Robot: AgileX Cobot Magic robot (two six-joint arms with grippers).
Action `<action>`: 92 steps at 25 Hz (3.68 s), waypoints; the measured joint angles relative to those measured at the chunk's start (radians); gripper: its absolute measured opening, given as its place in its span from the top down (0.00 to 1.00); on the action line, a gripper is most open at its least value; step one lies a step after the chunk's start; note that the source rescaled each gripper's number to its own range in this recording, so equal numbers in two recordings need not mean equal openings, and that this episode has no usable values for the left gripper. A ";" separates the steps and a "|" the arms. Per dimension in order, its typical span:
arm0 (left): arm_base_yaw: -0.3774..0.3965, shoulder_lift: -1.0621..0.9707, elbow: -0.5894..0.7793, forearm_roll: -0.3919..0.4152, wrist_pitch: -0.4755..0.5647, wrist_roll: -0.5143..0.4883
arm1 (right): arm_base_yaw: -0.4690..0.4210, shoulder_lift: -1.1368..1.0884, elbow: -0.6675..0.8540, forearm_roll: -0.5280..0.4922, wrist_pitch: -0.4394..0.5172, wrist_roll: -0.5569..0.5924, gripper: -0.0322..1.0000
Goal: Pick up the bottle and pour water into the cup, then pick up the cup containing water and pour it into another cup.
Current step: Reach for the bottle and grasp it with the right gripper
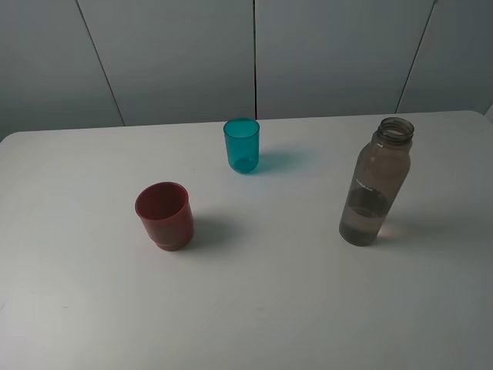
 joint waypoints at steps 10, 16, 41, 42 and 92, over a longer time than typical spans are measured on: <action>0.000 0.000 0.000 0.000 0.000 0.000 | 0.000 0.000 0.000 0.000 0.000 0.000 0.00; 0.000 0.000 0.000 0.000 0.000 0.000 | 0.000 0.000 0.000 0.000 0.000 0.000 0.00; 0.000 0.000 0.000 0.000 0.000 -0.005 | 0.000 0.000 0.000 0.000 0.000 0.000 0.00; 0.000 0.000 0.000 0.000 0.000 -0.005 | 0.000 0.000 0.000 0.000 0.000 0.000 0.00; 0.000 0.000 0.000 0.000 0.000 -0.005 | 0.249 0.596 0.214 0.108 -0.605 -0.087 0.00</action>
